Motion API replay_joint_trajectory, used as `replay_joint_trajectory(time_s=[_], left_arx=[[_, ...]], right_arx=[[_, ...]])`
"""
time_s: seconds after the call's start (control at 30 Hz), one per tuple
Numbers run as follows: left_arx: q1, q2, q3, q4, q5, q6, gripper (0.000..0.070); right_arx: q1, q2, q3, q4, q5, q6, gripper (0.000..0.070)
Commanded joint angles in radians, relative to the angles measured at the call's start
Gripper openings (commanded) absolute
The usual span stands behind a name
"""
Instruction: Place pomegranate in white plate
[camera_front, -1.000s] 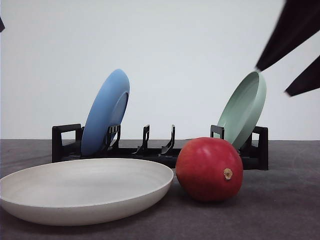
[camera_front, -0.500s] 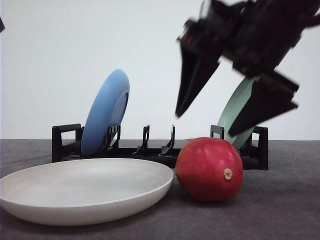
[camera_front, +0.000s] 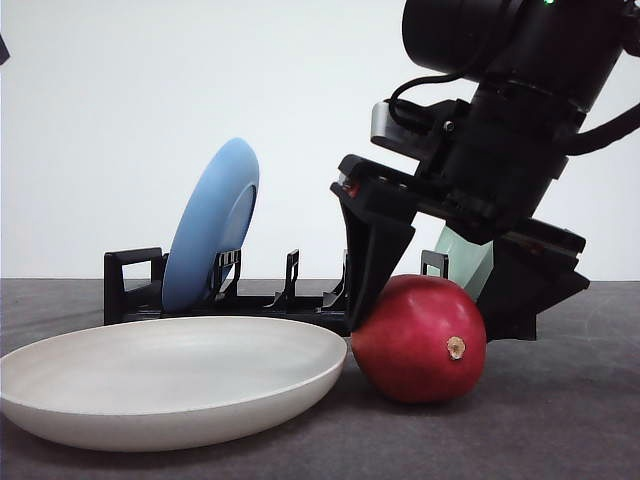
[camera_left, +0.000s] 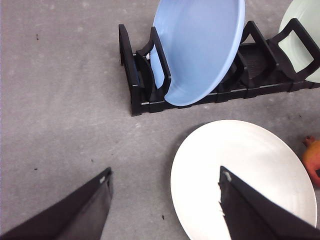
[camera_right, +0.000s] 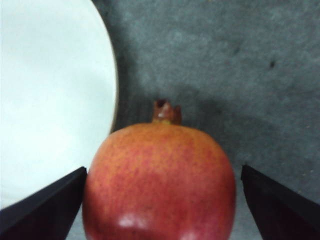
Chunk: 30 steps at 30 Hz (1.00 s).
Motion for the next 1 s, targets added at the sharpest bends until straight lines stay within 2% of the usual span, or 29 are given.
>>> replay_joint_trajectory(time_s=[0.0, 0.07, 0.13, 0.27, 0.43, 0.5, 0.73, 0.97], left_arx=[[-0.002, 0.006, 0.012, 0.005, 0.0, 0.007, 0.0394], [-0.002, 0.006, 0.012, 0.005, 0.0, 0.007, 0.0394], [-0.002, 0.006, 0.012, 0.005, 0.0, 0.007, 0.0394], [-0.002, 0.006, 0.012, 0.005, 0.0, 0.007, 0.0394], [-0.002, 0.006, 0.012, 0.005, 0.0, 0.007, 0.0393], [-0.002, 0.006, 0.012, 0.005, 0.0, 0.007, 0.0394], [-0.002, 0.006, 0.012, 0.005, 0.0, 0.007, 0.0394], [-0.002, 0.006, 0.012, 0.0, 0.0, 0.007, 0.0393]], right_arx=[[0.011, 0.015, 0.016, 0.003, -0.011, 0.019, 0.0555], [0.012, 0.015, 0.016, 0.001, -0.018, 0.019, 0.0452], [0.01, 0.015, 0.018, -0.007, -0.041, 0.019, 0.0415], [-0.012, 0.015, 0.078, -0.125, -0.099, -0.021, 0.0416], [-0.006, 0.015, 0.204, -0.283, -0.104, -0.122, 0.0417], [0.008, 0.015, 0.248, -0.297, -0.104, -0.149, 0.0417], [0.092, 0.034, 0.303, -0.188, -0.11, -0.164, 0.0418], [0.164, 0.155, 0.303, -0.025, -0.112, -0.165, 0.0424]])
